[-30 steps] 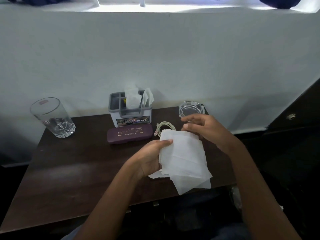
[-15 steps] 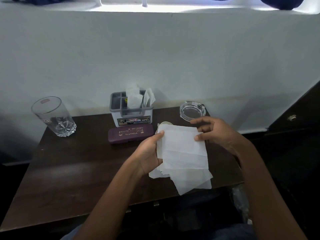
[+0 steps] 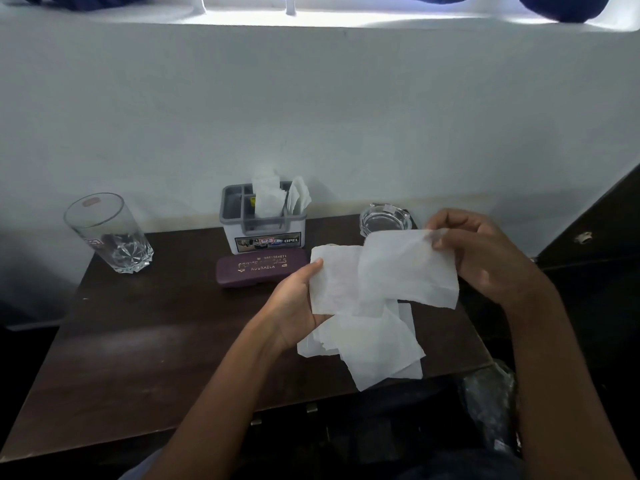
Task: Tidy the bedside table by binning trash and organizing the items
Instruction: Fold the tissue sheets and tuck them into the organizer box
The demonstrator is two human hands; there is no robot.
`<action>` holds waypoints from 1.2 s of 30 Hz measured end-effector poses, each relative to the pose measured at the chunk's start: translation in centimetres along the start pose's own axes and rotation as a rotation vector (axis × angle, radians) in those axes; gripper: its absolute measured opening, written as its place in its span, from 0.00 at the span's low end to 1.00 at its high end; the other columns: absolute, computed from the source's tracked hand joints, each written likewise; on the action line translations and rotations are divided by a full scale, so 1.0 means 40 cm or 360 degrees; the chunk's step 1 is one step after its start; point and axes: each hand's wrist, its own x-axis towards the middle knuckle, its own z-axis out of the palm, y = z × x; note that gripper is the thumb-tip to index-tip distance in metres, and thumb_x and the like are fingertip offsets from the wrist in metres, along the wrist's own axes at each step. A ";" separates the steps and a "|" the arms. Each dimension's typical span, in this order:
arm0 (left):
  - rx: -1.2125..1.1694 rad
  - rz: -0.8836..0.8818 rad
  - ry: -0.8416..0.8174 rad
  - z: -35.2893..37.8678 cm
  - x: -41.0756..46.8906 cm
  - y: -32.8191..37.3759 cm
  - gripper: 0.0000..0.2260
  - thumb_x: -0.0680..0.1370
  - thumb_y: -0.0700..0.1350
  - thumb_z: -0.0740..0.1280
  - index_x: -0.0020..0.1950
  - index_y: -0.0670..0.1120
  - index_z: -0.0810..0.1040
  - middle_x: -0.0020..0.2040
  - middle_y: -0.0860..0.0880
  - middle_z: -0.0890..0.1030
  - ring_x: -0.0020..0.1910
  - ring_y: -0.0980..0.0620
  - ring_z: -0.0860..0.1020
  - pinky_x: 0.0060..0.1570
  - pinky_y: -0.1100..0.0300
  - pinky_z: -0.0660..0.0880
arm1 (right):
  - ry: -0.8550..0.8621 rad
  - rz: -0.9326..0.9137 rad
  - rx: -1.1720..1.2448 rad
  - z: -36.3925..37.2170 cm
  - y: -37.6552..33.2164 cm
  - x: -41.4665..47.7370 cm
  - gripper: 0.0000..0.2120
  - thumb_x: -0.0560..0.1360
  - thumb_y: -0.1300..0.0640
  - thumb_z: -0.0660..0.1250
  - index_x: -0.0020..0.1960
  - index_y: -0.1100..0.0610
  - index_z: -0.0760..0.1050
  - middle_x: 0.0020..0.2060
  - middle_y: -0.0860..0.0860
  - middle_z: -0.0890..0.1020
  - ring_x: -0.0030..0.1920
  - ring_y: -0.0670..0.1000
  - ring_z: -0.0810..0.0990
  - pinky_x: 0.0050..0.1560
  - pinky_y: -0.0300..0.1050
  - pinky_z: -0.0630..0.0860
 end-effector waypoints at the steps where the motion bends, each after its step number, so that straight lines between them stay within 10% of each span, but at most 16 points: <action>1: 0.0000 0.0001 -0.0012 0.001 0.001 -0.001 0.15 0.80 0.47 0.58 0.62 0.42 0.76 0.53 0.45 0.82 0.50 0.47 0.81 0.46 0.52 0.77 | -0.0041 -0.0039 0.0029 0.017 -0.011 0.001 0.10 0.62 0.68 0.62 0.29 0.55 0.77 0.26 0.49 0.76 0.27 0.46 0.74 0.28 0.34 0.72; 20: -0.0013 0.0007 -0.0267 0.006 -0.002 0.002 0.24 0.78 0.58 0.59 0.63 0.42 0.76 0.54 0.44 0.83 0.48 0.48 0.83 0.47 0.54 0.80 | 0.0491 0.0170 -0.0674 0.126 0.072 0.076 0.12 0.67 0.71 0.63 0.35 0.55 0.76 0.35 0.55 0.78 0.34 0.50 0.72 0.32 0.38 0.67; 25: 0.0263 0.0091 -0.0110 -0.001 0.004 -0.006 0.09 0.78 0.39 0.62 0.56 0.39 0.76 0.45 0.44 0.83 0.42 0.49 0.82 0.41 0.55 0.81 | 0.0363 0.0199 -0.0825 0.118 0.075 0.076 0.11 0.69 0.71 0.65 0.46 0.57 0.77 0.36 0.54 0.77 0.33 0.47 0.72 0.30 0.31 0.69; 30: 0.0651 0.0173 -0.0255 -0.009 -0.004 -0.006 0.08 0.78 0.36 0.60 0.54 0.43 0.77 0.46 0.47 0.83 0.40 0.52 0.82 0.39 0.60 0.81 | 0.0062 0.0325 -0.0789 0.102 0.064 0.064 0.23 0.69 0.68 0.69 0.62 0.54 0.73 0.46 0.53 0.83 0.48 0.47 0.79 0.54 0.38 0.73; 36: 0.0860 0.0258 -0.0362 0.000 -0.017 -0.009 0.15 0.79 0.37 0.60 0.61 0.52 0.74 0.49 0.49 0.82 0.44 0.52 0.81 0.41 0.59 0.79 | -0.0250 0.0485 -0.0805 0.125 0.066 0.055 0.25 0.68 0.72 0.69 0.60 0.52 0.73 0.43 0.60 0.82 0.43 0.57 0.82 0.51 0.54 0.78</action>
